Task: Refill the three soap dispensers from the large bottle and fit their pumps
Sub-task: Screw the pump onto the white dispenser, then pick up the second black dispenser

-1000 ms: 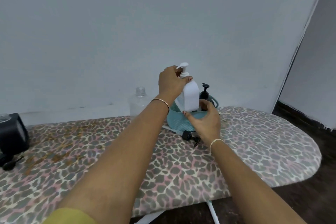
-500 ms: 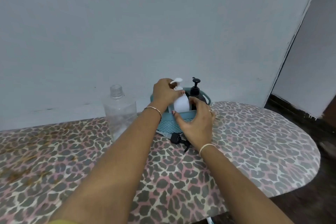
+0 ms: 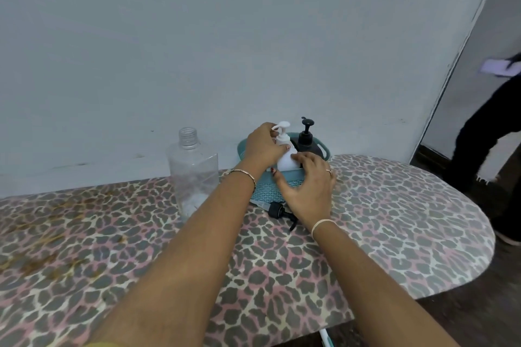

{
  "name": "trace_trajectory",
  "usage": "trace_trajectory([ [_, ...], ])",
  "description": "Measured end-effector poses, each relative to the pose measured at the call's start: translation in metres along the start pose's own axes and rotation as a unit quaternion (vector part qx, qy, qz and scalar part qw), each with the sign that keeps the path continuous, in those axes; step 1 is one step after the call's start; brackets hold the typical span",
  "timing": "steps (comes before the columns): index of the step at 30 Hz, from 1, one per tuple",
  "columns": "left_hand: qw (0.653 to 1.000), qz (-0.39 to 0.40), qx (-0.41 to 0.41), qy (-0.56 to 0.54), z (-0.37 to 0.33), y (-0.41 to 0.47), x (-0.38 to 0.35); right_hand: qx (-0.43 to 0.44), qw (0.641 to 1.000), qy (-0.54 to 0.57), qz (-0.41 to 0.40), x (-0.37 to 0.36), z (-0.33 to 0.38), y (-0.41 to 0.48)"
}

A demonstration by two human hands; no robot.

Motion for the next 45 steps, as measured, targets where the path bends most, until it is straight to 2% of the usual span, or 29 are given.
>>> trace_trajectory([
  [5, 0.999, 0.009, -0.032, 0.014, -0.009, -0.022, 0.011, -0.009, 1.000, -0.023, 0.004, 0.009, 0.007, -0.003],
  [10, 0.998, -0.013, -0.044, -0.047, -0.018, -0.060, 0.036, -0.001, 1.000, -0.022, 0.007, 0.028, 0.029, -0.018],
  [17, 0.986, -0.078, -0.041, -0.141, -0.001, -0.125, 0.093, 0.035, 0.998, 0.046, 0.034, 0.045, 0.085, -0.062],
  [22, 0.984, -0.116, -0.064, -0.119, 0.029, -0.162, 0.145, 0.063, 0.989, 0.100, 0.085, 0.038, 0.132, -0.101],
  [30, 0.966, -0.249, 0.001, -0.066, 0.110, -0.187, 0.262, 0.067, 0.974, 0.151, 0.158, 0.009, 0.211, -0.139],
  [34, 0.932, -0.356, 0.060, -0.007, 0.163, -0.194, 0.333, 0.081, 0.961, 0.169, 0.202, -0.023, 0.248, -0.152],
  [39, 0.873, -0.457, 0.142, 0.096, 0.219, -0.194, 0.409, 0.103, 0.947, 0.178, 0.246, -0.075, 0.293, -0.166],
  [42, 0.851, -0.469, 0.199, 0.125, 0.246, -0.183, 0.439, 0.112, 0.939, 0.186, 0.266, -0.105, 0.317, -0.175],
  [45, 0.860, -0.448, 0.209, 0.126, 0.266, -0.162, 0.453, 0.120, 0.933, 0.187, 0.282, -0.129, 0.332, -0.182],
])
Point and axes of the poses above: each hand's wrist, its own y-axis towards the middle knuckle, its own x-axis out of the back of the hand, z = x × y, the point moved 9 cm from there along y, towards the middle knuckle, and after that the axes turned 11 degrees about -z, right-handed, at the moved point
